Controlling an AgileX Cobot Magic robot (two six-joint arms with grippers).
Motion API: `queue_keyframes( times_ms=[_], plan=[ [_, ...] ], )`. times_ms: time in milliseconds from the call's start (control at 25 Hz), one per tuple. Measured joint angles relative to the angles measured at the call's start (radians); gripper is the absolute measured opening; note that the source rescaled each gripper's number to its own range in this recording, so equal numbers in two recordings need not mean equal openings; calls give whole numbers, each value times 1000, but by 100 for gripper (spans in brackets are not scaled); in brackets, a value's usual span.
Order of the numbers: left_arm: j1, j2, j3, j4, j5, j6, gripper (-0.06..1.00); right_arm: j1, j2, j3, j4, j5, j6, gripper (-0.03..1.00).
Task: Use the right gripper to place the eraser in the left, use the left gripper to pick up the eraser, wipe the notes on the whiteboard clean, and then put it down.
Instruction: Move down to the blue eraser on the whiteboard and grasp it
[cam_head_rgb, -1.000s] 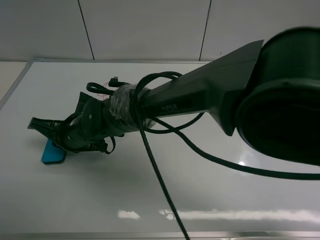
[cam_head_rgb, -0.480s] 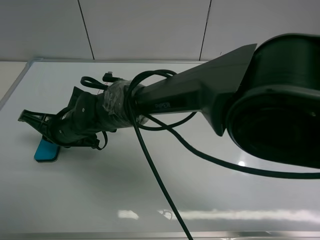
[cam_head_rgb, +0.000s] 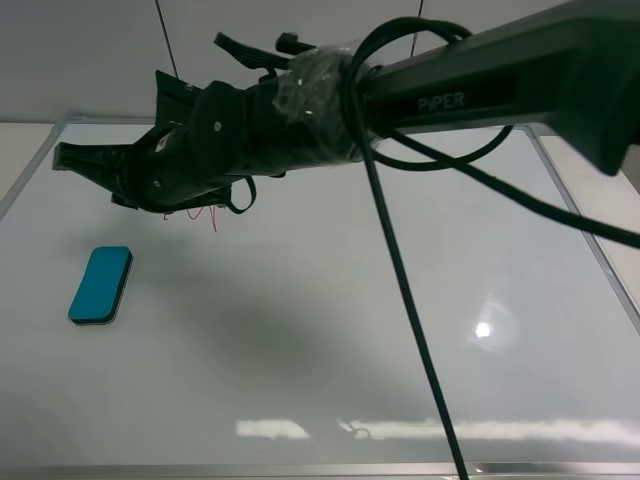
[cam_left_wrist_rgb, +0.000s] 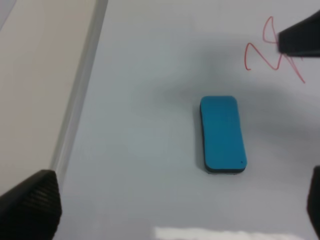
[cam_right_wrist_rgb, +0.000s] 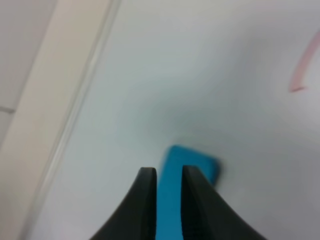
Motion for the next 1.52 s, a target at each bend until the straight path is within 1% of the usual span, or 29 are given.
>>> queue_keyframes(
  times_ms=[80, 160, 280, 360, 480, 640, 800, 1000, 1080, 1160, 1280, 1320, 1360, 1400, 1440, 1520],
  plan=[
    [0, 0, 0, 0, 0, 0, 100, -40, -55, 100, -42, -44, -16, 10],
    [0, 0, 0, 0, 0, 0, 100, -87, -130, 209, -115, -81, -37, 10],
    [0, 0, 0, 0, 0, 0, 100, -159, -235, 339, -206, -102, -50, 10],
    [0, 0, 0, 0, 0, 0, 100, -217, -316, 413, -238, -107, -52, 10],
    [0, 0, 0, 0, 0, 0, 100, -300, -428, 525, -262, -140, -53, 10],
    [0, 0, 0, 0, 0, 0, 100, -413, -580, 681, -264, -229, -54, 10],
    [0, 0, 0, 0, 0, 0, 100, -511, -730, 811, -264, -280, -54, 10],
    [0, 0, 0, 0, 0, 0, 100, -623, -922, 931, -264, -284, -54, 10],
    [0, 0, 0, 0, 0, 0, 100, -682, -992, 957, -270, -268, -54, 10],
    [0, 0, 0, 0, 0, 0, 100, -746, -1073, 964, -307, -210, -54, 10],
    [0, 0, 0, 0, 0, 0, 100, -862, -1191, 964, -405, -113, -55, 11],
    [0, 0, 0, 0, 0, 0, 100, -896, -1233, 964, -451, -81, -55, 13],
    [0, 0, 0, 0, 0, 0, 100, -937, -1276, 964, -496, -48, -55, 18],
    [0, 0, 0, 0, 0, 0, 100, -974, -1314, 964, -556, -9, -55, 26],
    [0, 0, 0, 0, 0, 0, 100, -1000, -1361, 964, -617, 30, -55, 35],
    [0, 0, 0, 0, 0, 0, 100, -1042, -1451, 964, -709, 91, -55, 64]
  ],
)
